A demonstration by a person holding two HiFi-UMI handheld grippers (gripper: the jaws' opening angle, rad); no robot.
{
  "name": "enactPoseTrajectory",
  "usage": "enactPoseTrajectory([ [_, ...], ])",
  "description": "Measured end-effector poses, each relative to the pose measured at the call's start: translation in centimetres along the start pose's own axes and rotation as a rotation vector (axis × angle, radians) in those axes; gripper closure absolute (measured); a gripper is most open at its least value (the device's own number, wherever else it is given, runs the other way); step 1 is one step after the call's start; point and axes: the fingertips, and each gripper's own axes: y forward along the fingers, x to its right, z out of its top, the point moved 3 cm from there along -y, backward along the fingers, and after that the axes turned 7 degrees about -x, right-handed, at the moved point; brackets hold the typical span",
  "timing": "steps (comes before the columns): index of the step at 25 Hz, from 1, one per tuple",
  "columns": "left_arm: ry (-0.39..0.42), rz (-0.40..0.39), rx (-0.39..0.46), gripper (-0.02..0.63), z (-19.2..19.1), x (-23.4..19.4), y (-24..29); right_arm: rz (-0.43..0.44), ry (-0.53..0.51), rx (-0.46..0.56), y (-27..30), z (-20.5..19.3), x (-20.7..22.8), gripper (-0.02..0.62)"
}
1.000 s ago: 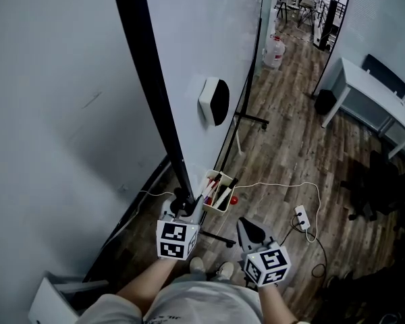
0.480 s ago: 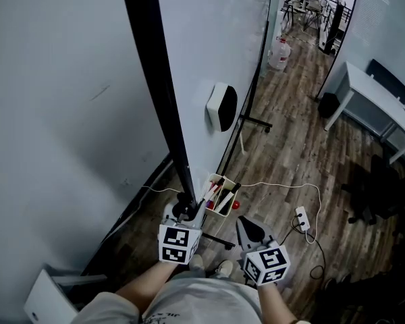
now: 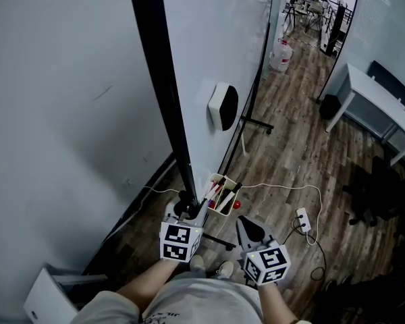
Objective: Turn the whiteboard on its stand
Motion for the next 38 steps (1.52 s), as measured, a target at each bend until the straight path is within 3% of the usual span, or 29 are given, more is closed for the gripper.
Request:
enactPoseTrajectory([
  [5,-0.013,-0.001,-0.015,0.391,-0.8,-0.2,-0.8,0.005,-0.004,0.001,0.1,0.0,-0.3,0.589],
  [15,-0.009,0.024,-0.048,0.397,-3.1,0.1,-4.3,0.033,-0.006,-0.005,0.5,-0.3,-1.3,0.589],
  [17,-0.008,0.041,-0.036,0.439,-3.0,0.2,-5.1,0.037,-0.006,-0.007,0.6,-0.4,-1.5,0.589],
  [19,0.005,0.048,-0.024,0.52,-2.8,0.5,-5.6,0.038,-0.007,-0.005,0.6,-0.4,-1.6,0.589],
  [25,0.002,-0.014,0.012,0.592,-1.5,2.4,-5.3,0.036,-0.005,0.001,0.2,-0.3,-1.6,0.589],
  [38,0.01,-0.131,0.037,0.595,0.2,6.7,-3.0,-0.017,0.013,0.013,-2.0,-0.6,-0.4,0.589],
])
